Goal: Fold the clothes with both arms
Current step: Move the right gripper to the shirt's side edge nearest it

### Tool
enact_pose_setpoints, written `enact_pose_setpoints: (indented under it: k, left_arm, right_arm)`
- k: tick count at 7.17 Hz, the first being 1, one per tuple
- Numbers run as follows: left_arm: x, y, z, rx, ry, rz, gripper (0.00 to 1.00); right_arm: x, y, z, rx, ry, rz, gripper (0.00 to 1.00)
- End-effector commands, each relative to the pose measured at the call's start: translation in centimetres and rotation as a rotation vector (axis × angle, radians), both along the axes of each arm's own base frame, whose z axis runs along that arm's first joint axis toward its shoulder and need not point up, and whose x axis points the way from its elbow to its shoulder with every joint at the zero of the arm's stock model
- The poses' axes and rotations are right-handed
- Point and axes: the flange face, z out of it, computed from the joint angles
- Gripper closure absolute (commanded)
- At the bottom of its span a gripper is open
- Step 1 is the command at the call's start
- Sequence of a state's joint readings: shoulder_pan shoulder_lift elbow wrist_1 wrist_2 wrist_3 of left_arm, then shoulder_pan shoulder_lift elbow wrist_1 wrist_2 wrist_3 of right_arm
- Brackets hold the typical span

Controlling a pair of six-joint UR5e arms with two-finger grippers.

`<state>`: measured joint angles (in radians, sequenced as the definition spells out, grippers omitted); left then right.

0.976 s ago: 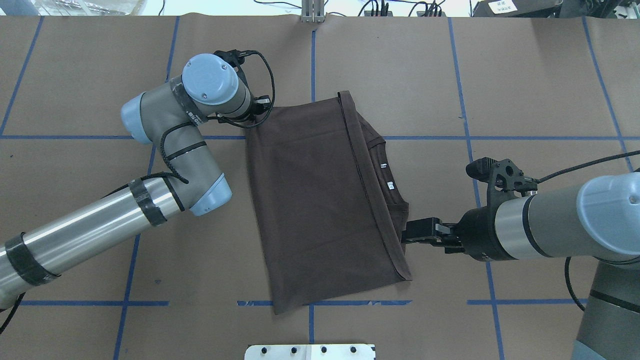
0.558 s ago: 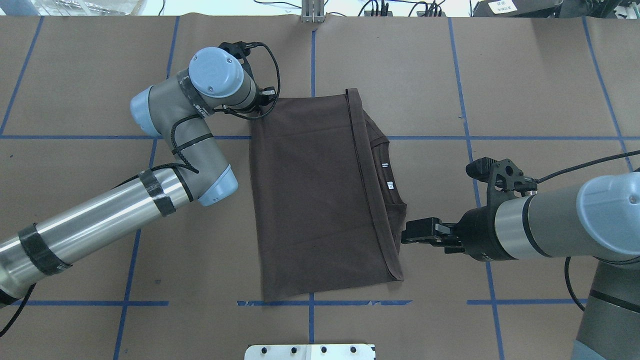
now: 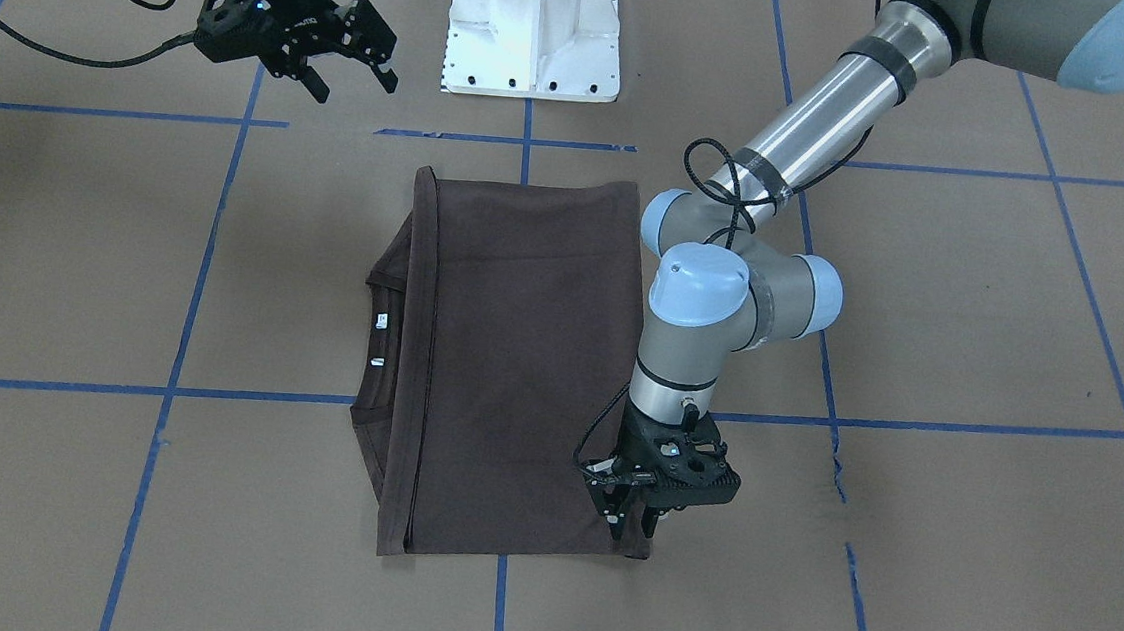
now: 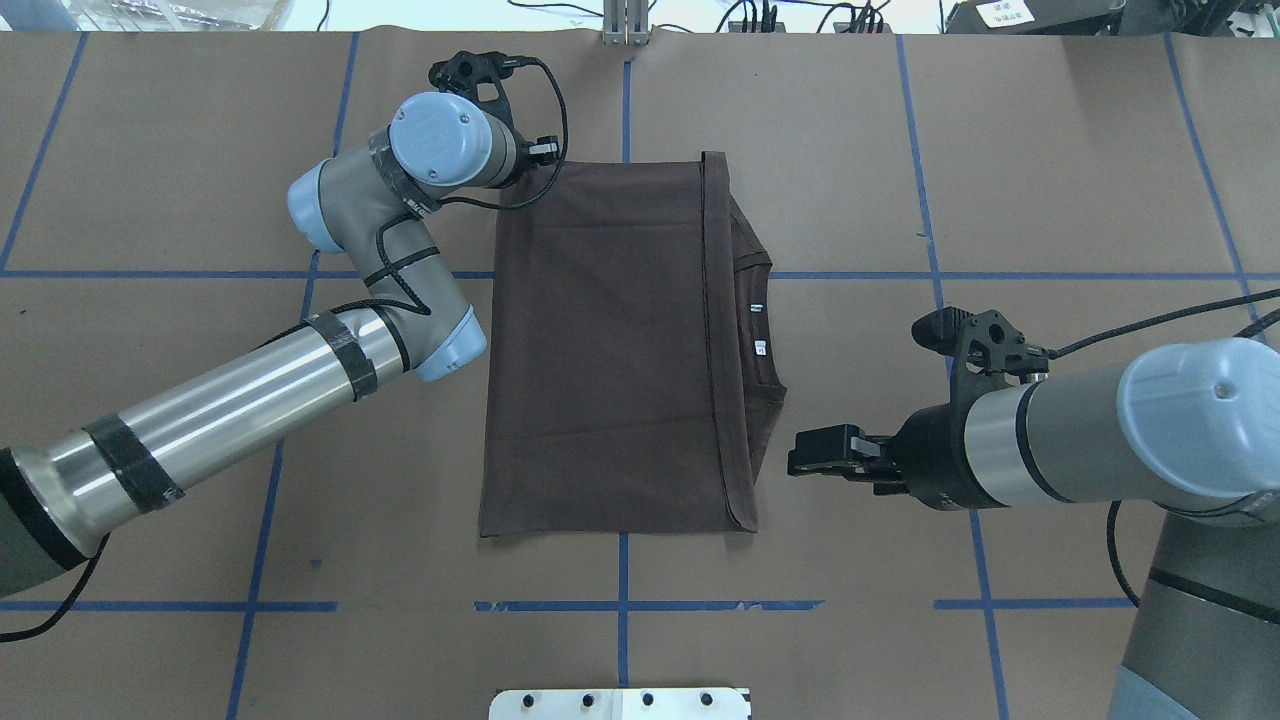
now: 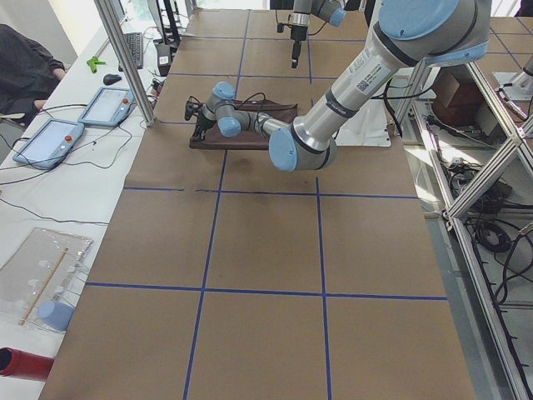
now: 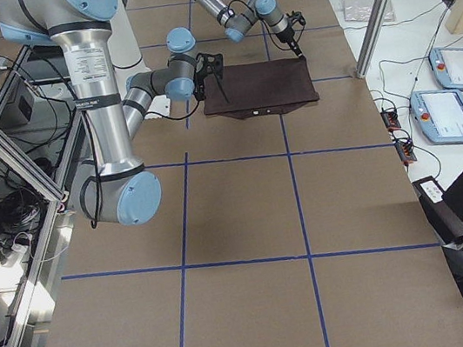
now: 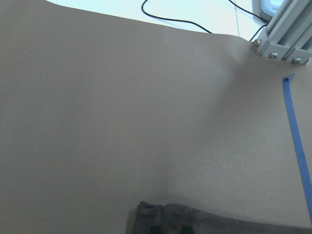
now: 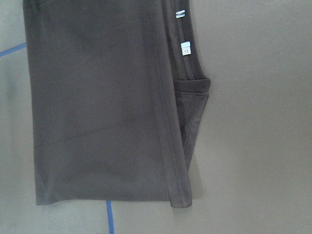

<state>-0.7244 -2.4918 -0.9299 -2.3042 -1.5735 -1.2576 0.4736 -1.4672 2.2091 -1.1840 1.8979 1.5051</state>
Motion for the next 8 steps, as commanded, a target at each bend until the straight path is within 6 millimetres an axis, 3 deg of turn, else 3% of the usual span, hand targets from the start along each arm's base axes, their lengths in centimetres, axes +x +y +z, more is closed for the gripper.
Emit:
enact_pose_setpoints:
  k: [1, 3, 4, 5, 6, 8]
  left_arm:
    - [-1.4, -0.5, -2.1, 0.019, 0.023, 0.010, 0.00]
    - [-3.1, 1.7, -4.6, -0.038, -0.002, 0.126, 0.00]
    - [-5.8, 4.2, -4.6, -0.031, -0.006, 0.131, 0.00]
    - [-9.8, 8.1, -5.0, -0.015, 0.007, 0.137, 0.00]
    - [-11.8, 10.5, -6.9, -0.024, 0.015, 0.162, 0.00]
    - [-13.3, 12.4, -9.1, -0.041, 0.015, 0.184, 0.00]
  right_arm:
    - [-2.0, -1.8, 1.6, -0.015, 0.044, 0.012, 0.00]
    - [-4.8, -3.2, 2.6, 0.077, 0.156, -0.030, 0.00]
    - [-6.8, -4.1, 1.6, 0.098, 0.232, -0.067, 0.00]
    - [-10.4, -5.6, -1.2, 0.114, 0.299, -0.084, 0.00]
    - [-13.3, -6.6, -2.7, 0.122, 0.355, -0.121, 0.00]
    - [-17.4, -6.0, -2.0, 0.119, 0.415, -0.187, 0.00]
